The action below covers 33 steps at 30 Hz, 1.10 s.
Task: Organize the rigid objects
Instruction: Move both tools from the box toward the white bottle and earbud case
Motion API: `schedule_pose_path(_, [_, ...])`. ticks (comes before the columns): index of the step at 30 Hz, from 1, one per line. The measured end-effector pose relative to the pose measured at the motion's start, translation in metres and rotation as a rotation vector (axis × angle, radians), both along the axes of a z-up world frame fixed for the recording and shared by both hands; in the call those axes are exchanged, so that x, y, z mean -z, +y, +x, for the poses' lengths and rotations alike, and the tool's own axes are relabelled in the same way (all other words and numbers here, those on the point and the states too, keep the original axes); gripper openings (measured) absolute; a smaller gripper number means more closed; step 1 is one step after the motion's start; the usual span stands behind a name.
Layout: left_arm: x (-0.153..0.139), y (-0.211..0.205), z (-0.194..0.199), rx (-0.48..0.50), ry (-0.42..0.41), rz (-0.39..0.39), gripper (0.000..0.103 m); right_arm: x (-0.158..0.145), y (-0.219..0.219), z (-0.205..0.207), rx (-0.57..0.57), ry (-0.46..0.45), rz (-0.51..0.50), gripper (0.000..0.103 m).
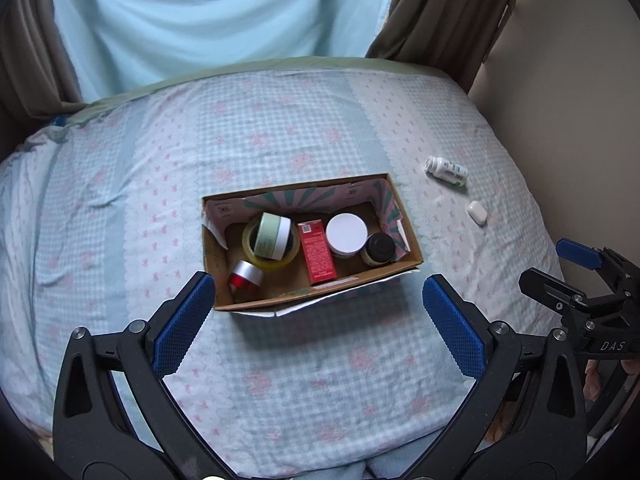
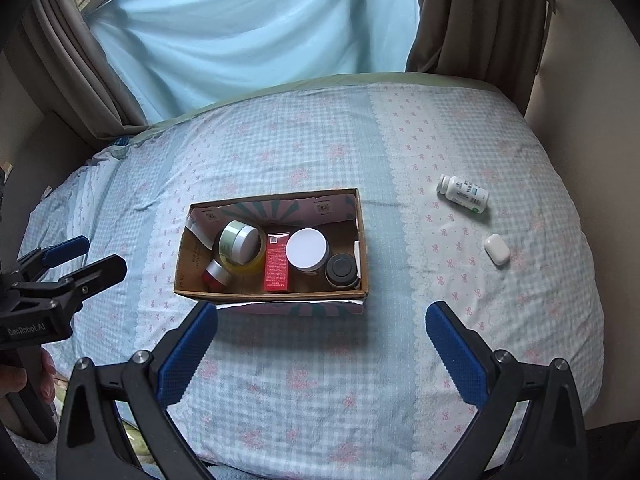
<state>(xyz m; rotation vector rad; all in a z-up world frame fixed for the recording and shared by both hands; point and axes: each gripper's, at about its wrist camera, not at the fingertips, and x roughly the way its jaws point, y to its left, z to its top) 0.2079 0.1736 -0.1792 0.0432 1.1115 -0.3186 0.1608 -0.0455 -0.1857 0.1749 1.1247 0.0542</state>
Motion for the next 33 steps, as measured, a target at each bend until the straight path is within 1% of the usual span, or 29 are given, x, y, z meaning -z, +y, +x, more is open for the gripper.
schedule_pose_path(3, [-0.006,-0.025,-0.006,0.012,-0.021,0.018,0.103,-0.009,-0.020,-0.011,0.011,-0.017,-0.017,0.103])
schedule_pose_path(6, [-0.011,-0.054,-0.011,0.014,-0.055,0.033,0.103,-0.015,-0.044,-0.018,0.006,-0.040,-0.068,0.103])
schedule_pose_path(8, [-0.012,-0.075,-0.010,0.011,-0.064,0.029,0.103,-0.016,-0.065,-0.020,-0.003,-0.046,-0.086,0.103])
schedule_pose_path(12, [-0.008,-0.124,0.000,0.008,-0.058,0.021,0.103,-0.012,-0.114,-0.016,-0.033,-0.041,-0.082,0.103])
schedule_pose_path(14, [-0.005,-0.151,0.007,0.018,-0.068,0.030,0.103,-0.007,-0.140,-0.012,-0.054,-0.030,-0.093,0.103])
schedule_pose_path(16, [0.001,-0.179,0.019,0.033,-0.071,0.051,0.103,0.000,-0.164,-0.006,-0.085,-0.030,-0.110,0.103])
schedule_pose_path(18, [0.010,-0.207,0.033,0.063,-0.063,0.054,0.103,0.007,-0.186,0.002,-0.116,-0.028,-0.133,0.103])
schedule_pose_path(21, [0.025,-0.247,0.054,0.127,-0.046,0.064,0.103,0.024,-0.215,0.017,-0.147,-0.004,-0.154,0.103])
schedule_pose_path(24, [0.044,-0.287,0.074,0.224,-0.034,0.103,0.103,0.041,-0.239,0.032,-0.152,0.011,-0.134,0.103])
schedule_pose_path(27, [0.072,-0.328,0.099,0.346,-0.018,0.163,0.103,0.061,-0.259,0.046,-0.144,0.027,-0.125,0.103])
schedule_pose_path(33, [0.138,-0.399,0.147,0.618,0.008,0.289,0.103,0.107,-0.285,0.077,-0.112,0.052,-0.137,0.103])
